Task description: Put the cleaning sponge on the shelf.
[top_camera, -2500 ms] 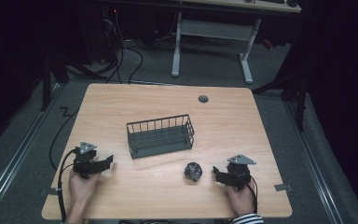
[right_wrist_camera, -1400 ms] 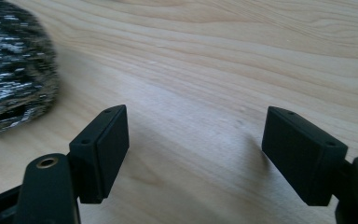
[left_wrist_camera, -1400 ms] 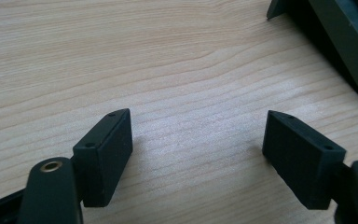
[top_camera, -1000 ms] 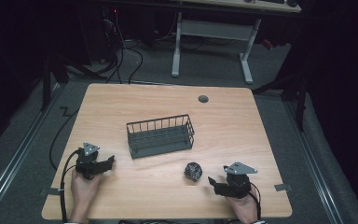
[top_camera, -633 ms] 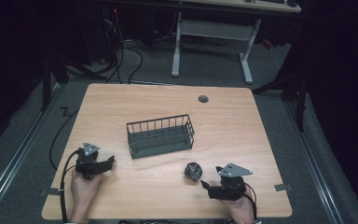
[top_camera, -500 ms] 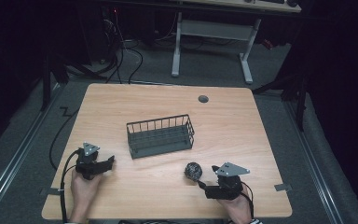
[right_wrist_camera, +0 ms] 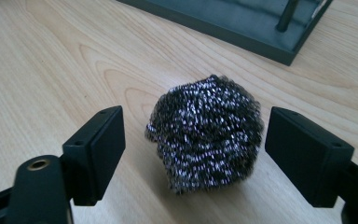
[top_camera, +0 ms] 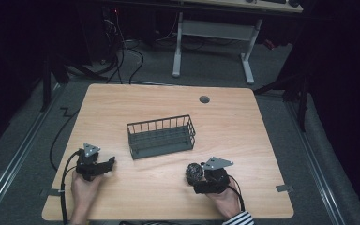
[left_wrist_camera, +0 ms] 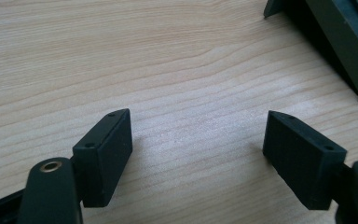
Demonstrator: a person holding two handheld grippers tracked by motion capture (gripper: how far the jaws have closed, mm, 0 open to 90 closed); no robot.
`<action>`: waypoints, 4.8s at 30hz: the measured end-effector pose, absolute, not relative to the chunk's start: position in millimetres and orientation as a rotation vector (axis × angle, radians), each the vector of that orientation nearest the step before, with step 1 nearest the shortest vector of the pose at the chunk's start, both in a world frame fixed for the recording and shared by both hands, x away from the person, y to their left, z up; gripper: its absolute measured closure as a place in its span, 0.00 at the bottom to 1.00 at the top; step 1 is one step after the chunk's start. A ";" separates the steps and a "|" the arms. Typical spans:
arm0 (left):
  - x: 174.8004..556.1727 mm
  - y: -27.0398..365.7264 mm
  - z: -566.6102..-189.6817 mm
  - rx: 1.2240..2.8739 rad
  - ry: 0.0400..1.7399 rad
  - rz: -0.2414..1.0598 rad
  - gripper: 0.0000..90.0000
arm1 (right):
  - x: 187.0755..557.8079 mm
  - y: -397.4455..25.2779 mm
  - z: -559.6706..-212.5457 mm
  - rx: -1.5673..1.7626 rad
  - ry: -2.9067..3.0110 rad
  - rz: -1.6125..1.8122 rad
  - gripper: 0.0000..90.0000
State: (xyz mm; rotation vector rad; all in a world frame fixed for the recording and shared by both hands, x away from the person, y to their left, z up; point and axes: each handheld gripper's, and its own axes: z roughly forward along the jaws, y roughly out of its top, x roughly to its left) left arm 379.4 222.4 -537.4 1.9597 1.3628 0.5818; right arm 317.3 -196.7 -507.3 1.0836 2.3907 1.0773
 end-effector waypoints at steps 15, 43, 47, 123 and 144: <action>379.0 222.6 -537.4 1.959 1.363 0.580 0.27 | 327.4 -188.0 -518.9 1.075 2.414 1.042 0.37; 379.0 222.4 -537.4 1.959 1.363 0.582 0.27 | 333.5 -196.3 -473.5 1.069 2.435 1.222 0.41; 379.0 222.4 -537.4 1.959 1.362 0.582 0.27 | 340.9 -197.1 -459.9 1.066 2.434 1.273 0.41; 379.0 222.1 -537.6 1.960 1.360 0.582 0.26 | 456.8 -148.1 -431.1 1.130 2.355 1.090 0.33; 378.9 221.9 -537.6 1.960 1.361 0.583 0.26 | 409.2 -218.3 -405.6 1.173 2.200 1.131 0.39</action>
